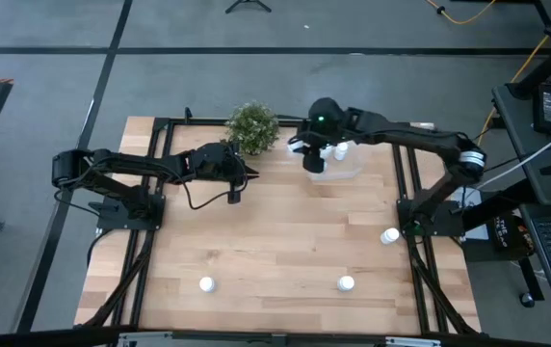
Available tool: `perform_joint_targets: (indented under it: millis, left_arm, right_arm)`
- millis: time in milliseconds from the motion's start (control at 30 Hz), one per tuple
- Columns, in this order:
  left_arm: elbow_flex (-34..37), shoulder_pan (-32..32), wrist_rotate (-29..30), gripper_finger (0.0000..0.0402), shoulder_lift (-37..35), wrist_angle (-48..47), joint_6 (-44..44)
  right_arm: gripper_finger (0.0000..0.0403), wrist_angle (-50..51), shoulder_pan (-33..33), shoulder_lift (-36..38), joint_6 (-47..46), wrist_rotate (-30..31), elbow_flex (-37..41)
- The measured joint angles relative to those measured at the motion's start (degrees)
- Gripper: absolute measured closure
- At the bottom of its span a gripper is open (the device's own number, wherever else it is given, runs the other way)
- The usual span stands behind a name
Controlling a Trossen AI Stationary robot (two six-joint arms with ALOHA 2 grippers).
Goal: Pick and place pill bottles into a basket
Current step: Put the white pill bottle into the transparent bin
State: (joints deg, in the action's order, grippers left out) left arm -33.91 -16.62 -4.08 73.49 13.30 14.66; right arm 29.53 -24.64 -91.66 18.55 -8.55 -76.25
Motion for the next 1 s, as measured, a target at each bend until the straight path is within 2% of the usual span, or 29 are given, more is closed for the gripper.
perform_joint_targets:
  millis: [267,500,633,767,1000]
  left_arm:
    - [0.0,0.01,0.0,0.0367,-0.01,0.0,0.01]
    - [0.0,0.0,0.0,0.0369,-0.02,0.0,0.02]
    - [0.0,0.0,0.07,0.037,0.0,0.16,0.81]
    - [0.0,0.01,0.07,0.037,0.0,0.15,0.62]
    - [0.0,0.0,0.11,0.0371,-0.01,0.05,0.5]
  right_arm:
    - [0.0254,2.1,0.0,7.05,-0.08,-0.11,0.0]
    - [0.0254,6.95,0.0,8.47,-0.37,-0.04,0.33]
    - [0.0254,8.81,-0.88,8.49,-0.48,3.1,1.81]
    - [0.0254,11.38,-2.8,8.99,-1.95,4.06,4.46]
    - [0.0254,7.89,-7.11,15.24,-2.57,4.03,13.69]
